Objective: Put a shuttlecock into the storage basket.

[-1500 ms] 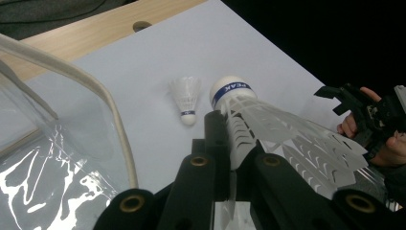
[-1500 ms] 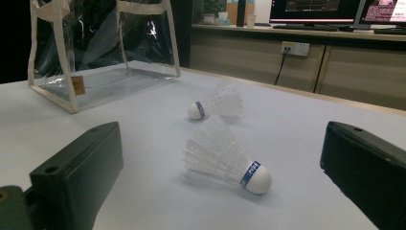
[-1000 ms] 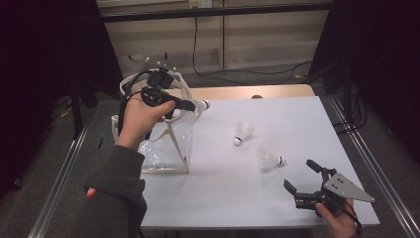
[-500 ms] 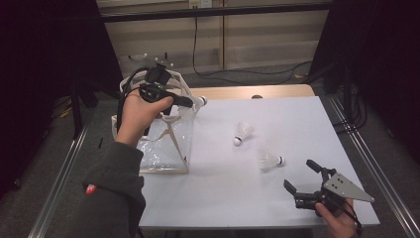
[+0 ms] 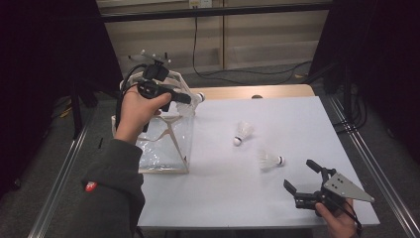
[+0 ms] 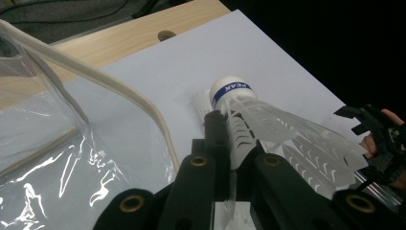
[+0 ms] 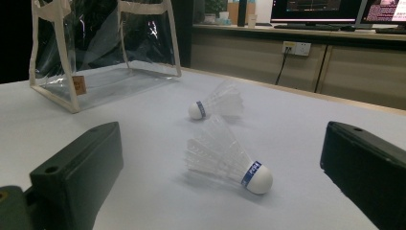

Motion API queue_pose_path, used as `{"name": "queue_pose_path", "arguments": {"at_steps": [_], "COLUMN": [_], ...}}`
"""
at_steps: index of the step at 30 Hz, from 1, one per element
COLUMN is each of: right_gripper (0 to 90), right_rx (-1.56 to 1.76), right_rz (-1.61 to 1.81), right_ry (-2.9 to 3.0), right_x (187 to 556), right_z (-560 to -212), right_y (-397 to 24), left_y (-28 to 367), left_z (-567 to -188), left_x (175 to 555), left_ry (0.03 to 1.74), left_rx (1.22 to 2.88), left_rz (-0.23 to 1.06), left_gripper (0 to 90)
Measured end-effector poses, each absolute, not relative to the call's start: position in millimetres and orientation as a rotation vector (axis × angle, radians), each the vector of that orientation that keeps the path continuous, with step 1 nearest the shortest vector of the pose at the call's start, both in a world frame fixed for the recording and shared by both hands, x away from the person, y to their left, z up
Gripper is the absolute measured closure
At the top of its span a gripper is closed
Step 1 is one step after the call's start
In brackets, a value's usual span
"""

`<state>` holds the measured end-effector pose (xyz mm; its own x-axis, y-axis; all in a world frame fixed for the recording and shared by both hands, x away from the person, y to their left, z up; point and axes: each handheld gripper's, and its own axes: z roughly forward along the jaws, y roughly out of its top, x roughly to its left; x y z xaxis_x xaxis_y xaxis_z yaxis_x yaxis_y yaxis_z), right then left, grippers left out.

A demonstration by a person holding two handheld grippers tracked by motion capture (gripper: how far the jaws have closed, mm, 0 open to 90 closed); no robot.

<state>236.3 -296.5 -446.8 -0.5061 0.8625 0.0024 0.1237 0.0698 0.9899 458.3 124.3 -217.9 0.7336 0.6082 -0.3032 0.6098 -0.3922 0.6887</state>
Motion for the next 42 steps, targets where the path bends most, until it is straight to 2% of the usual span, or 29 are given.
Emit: {"name": "queue_pose_path", "arguments": {"at_steps": [42], "right_gripper": [0.7], "right_rx": [0.986], "right_rz": [1.499], "right_ry": [1.708], "right_x": [236.4], "right_z": [-446.3], "right_y": [-297.2], "left_y": [136.7], "left_z": [-223.3], "left_x": [481.2], "left_ry": [1.039], "left_rx": [2.061], "left_rz": [0.062], "left_gripper": [89.5]}}
